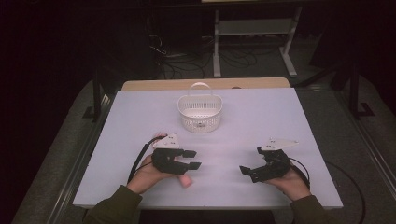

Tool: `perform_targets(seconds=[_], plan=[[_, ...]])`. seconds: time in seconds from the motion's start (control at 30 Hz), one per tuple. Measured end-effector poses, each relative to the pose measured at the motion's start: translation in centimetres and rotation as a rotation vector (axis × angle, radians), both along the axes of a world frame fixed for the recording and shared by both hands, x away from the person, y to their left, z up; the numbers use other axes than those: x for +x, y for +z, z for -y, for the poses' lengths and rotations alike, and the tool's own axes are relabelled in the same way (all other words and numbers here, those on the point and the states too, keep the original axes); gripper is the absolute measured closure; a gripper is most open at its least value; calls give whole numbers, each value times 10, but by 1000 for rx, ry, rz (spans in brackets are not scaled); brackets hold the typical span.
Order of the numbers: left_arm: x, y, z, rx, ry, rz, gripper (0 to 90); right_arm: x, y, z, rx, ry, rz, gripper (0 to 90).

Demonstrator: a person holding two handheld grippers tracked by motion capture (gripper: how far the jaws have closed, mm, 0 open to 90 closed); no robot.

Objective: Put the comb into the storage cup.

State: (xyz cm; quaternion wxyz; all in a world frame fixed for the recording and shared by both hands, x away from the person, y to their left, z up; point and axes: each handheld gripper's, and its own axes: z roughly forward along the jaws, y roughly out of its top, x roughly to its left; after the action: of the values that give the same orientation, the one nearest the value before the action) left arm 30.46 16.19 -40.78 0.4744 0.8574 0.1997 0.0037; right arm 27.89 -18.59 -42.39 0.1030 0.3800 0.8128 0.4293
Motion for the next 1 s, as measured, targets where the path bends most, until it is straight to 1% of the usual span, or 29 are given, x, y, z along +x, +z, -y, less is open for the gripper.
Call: perform_targets(seconds=[0.17, 0.33, 0.53, 0.63, 0.77, 1.0], plan=[[-3, -4, 5, 24, -15, -9, 546, 0, 0, 0, -1, 0, 0, 0], [-5, -8, 9, 42, -25, -34, 629, 0, 0, 0, -1, 2, -1, 0], [-5, -12, 12, 79, -37, -52, 706, 0, 0, 0, -3, 2, 0, 0], [-5, -13, 13, 93, -36, -68, 754, 0, 0, -1, -5, 2, -1, 0], [-4, -14, 13, 100, -41, -83, 816, 0, 0, -1, -5, 2, -1, 0], [-7, -18, 19, 135, -80, -107, 898, 0, 0, -1, -7, 2, -1, 0]])
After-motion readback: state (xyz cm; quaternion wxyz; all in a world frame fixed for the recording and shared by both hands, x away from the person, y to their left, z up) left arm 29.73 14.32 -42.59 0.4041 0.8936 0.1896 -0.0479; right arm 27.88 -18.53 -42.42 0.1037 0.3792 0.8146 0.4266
